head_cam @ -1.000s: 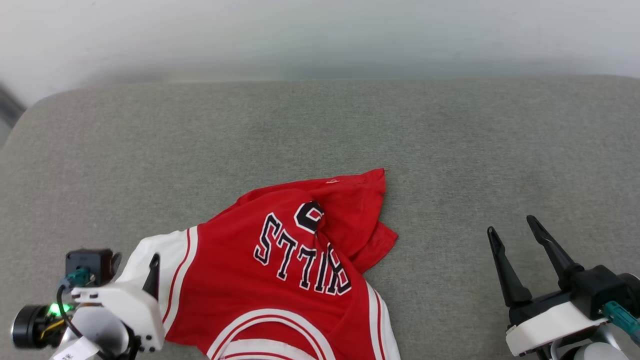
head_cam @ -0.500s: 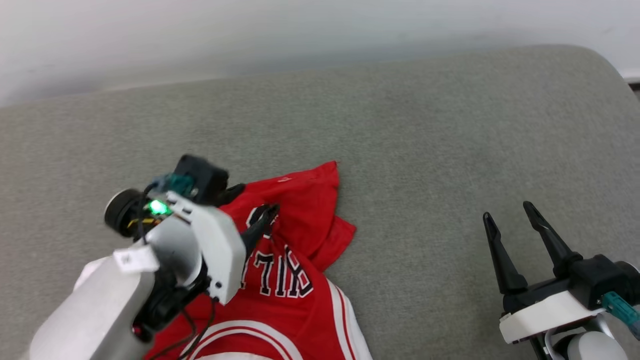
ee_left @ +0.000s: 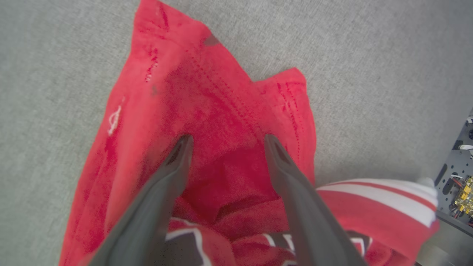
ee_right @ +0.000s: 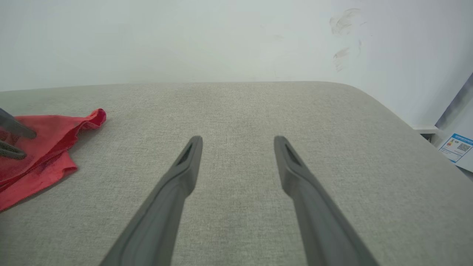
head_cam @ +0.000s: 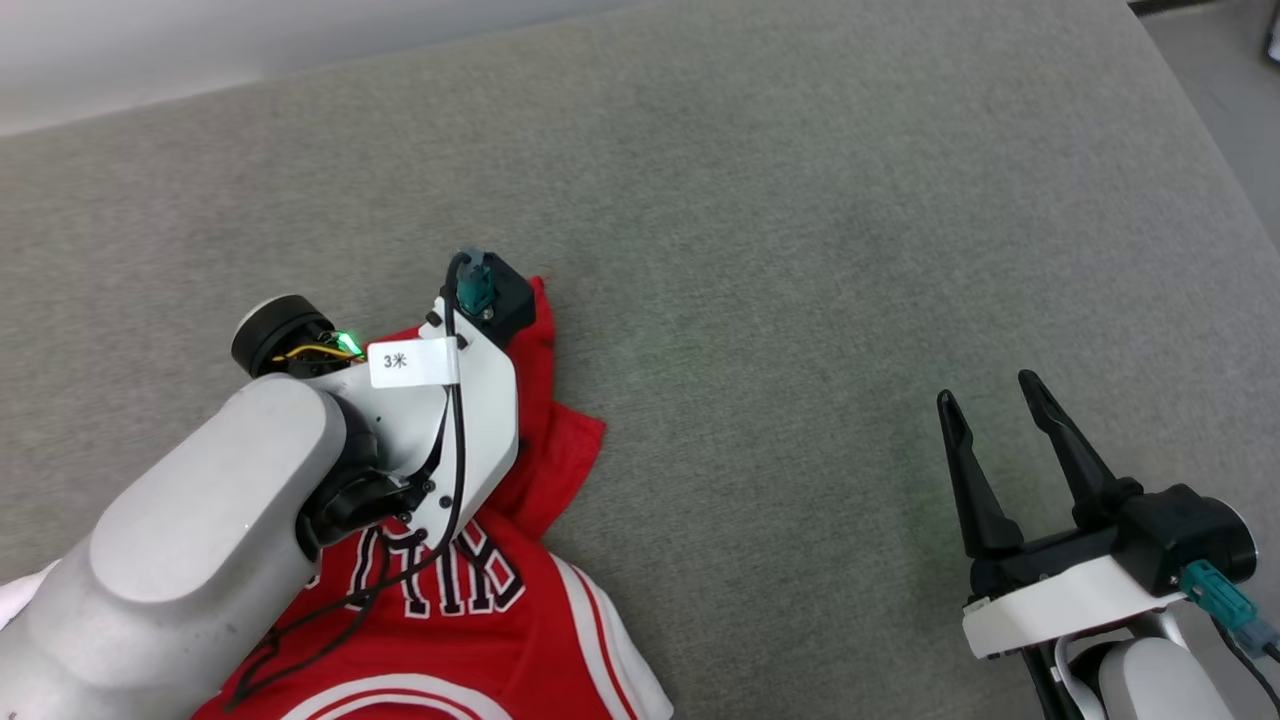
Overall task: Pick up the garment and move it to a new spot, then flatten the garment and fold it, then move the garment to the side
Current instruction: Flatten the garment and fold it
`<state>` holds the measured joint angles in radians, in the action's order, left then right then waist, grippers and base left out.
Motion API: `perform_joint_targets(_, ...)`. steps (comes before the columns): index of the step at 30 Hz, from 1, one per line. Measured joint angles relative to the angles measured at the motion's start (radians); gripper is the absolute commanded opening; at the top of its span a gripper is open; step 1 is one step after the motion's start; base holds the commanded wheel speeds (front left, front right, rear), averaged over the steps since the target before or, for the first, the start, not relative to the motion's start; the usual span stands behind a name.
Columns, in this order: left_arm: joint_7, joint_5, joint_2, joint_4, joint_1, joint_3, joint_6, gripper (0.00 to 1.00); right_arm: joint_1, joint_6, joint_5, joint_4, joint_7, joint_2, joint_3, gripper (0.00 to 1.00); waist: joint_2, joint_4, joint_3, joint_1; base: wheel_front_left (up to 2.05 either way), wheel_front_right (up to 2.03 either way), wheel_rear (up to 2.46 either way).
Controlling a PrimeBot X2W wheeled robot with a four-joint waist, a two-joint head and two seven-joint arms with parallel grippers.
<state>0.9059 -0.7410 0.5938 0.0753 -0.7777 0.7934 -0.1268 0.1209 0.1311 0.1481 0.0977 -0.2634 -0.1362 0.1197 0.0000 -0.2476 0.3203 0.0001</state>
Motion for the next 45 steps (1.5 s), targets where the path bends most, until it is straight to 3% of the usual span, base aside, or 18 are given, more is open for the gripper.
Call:
perform_joint_targets(10, 0.017, -0.026, 0.061, 0.076, -0.085, 0.157, -0.005, 1.00, 0.019, 0.000, 0.000, 0.000, 0.000, 0.031, 0.007, 1.00, 0.0000, -0.079, 0.077, -0.0001, 0.00, 0.00, 0.00)
perform_joint_targets(11, 0.016, -0.040, 0.064, 0.081, -0.089, 0.162, -0.005, 0.18, 0.021, 0.000, 0.000, 0.000, 0.000, 0.032, 0.006, 1.00, 0.0000, -0.083, 0.082, -0.0002, 0.00, 0.00, 0.00)
perform_joint_targets(12, 0.015, -0.050, 0.067, 0.085, -0.093, 0.167, -0.005, 0.00, 0.021, 0.000, 0.000, 0.000, 0.000, 0.034, 0.004, 1.00, 0.0000, -0.086, 0.086, -0.0002, 0.00, 0.00, 0.00)
perform_joint_targets(17, -0.062, -0.077, 0.063, 0.116, -0.112, 0.167, -0.004, 0.00, 0.022, 0.000, -0.005, 0.001, 0.000, 0.041, 0.001, 1.00, 0.0000, -0.088, 0.090, -0.0001, 0.00, 0.00, 0.00)
perform_joint_targets(20, -0.172, -0.077, 0.030, 0.158, -0.132, 0.132, -0.004, 0.00, 0.024, 0.000, -0.008, 0.003, 0.000, 0.043, 0.002, 1.00, 0.0000, -0.086, 0.082, -0.0001, 0.00, 0.00, 0.00)
perform_joint_targets(29, -0.444, -0.026, -0.096, 0.302, -0.321, -0.005, 0.057, 0.00, 0.036, 0.000, -0.008, 0.003, 0.000, 0.041, 0.017, 1.00, 0.0000, -0.091, 0.080, -0.0001, 0.00, 0.00, 0.00)
perform_joint_targets(43, -0.793, 0.154, -0.165, 0.539, -0.565, -0.065, 0.166, 0.00, 0.056, 0.000, -0.010, 0.010, 0.000, 0.050, 0.044, 1.00, 0.0000, -0.117, 0.107, 0.0000, 0.00, 0.00, 0.00)
perform_joint_targets(44, -0.793, 0.161, -0.168, 0.561, -0.564, -0.053, 0.162, 1.00, 0.057, 0.000, -0.012, 0.011, 0.000, 0.051, 0.046, 1.00, 0.0000, -0.115, 0.107, 0.0000, 0.00, 0.00, 0.00)
perform_joint_targets(45, -0.790, 0.165, -0.172, 0.579, -0.558, -0.040, 0.151, 1.00, 0.058, 0.000, -0.012, 0.012, 0.000, 0.053, 0.049, 1.00, 0.0000, -0.113, 0.107, -0.0001, 0.00, 0.00, 0.00)
